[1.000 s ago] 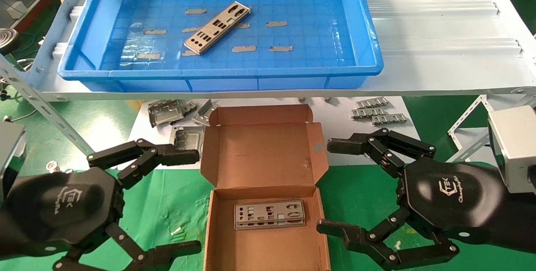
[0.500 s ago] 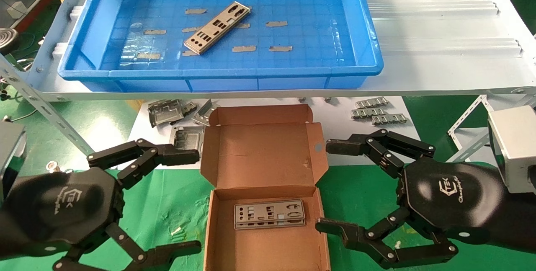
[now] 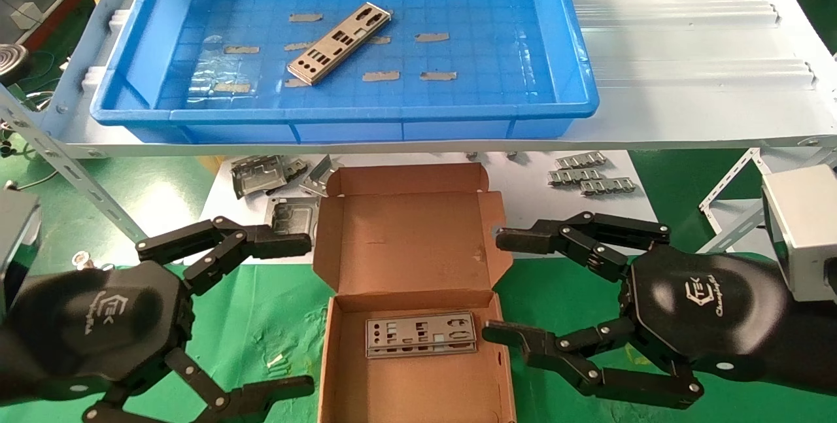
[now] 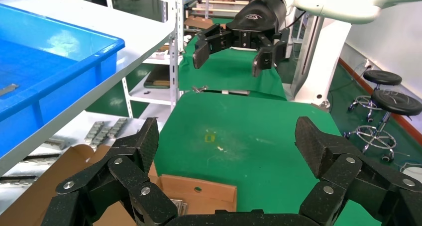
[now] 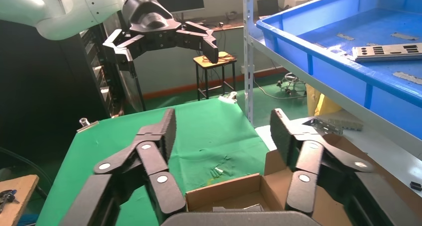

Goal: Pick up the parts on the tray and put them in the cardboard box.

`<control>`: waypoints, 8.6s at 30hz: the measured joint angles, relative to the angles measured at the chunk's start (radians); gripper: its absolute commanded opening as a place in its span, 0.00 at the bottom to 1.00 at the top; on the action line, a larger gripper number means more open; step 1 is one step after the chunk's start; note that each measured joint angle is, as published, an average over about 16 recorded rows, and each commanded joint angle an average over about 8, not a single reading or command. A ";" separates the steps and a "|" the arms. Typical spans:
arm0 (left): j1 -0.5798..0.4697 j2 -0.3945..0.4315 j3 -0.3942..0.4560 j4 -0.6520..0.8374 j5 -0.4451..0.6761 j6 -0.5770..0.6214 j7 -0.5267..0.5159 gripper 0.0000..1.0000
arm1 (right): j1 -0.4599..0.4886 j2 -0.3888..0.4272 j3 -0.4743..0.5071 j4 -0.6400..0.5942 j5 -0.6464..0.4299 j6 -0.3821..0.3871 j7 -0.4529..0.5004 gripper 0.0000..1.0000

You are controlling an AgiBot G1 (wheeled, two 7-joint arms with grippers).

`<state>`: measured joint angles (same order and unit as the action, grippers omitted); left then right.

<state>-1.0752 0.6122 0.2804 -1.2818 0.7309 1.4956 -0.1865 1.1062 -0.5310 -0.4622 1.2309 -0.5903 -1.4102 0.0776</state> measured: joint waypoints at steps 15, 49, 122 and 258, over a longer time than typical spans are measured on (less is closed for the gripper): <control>0.000 0.000 0.000 0.000 0.000 0.000 0.000 1.00 | 0.000 0.000 0.000 0.000 0.000 0.000 0.000 0.00; -0.260 0.143 0.064 0.166 0.143 -0.098 -0.048 1.00 | 0.000 0.000 0.000 0.000 0.000 0.000 0.000 0.00; -0.923 0.735 0.355 1.207 0.640 -0.581 -0.010 0.00 | 0.000 0.000 0.000 0.000 0.000 0.000 0.000 1.00; -0.423 0.614 0.458 0.995 0.341 0.087 0.547 1.00 | 0.000 0.000 0.000 0.000 0.000 0.000 0.000 1.00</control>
<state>-1.4980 1.2266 0.7380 -0.2869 1.0722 1.5822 0.3605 1.1061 -0.5309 -0.4622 1.2307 -0.5901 -1.4100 0.0776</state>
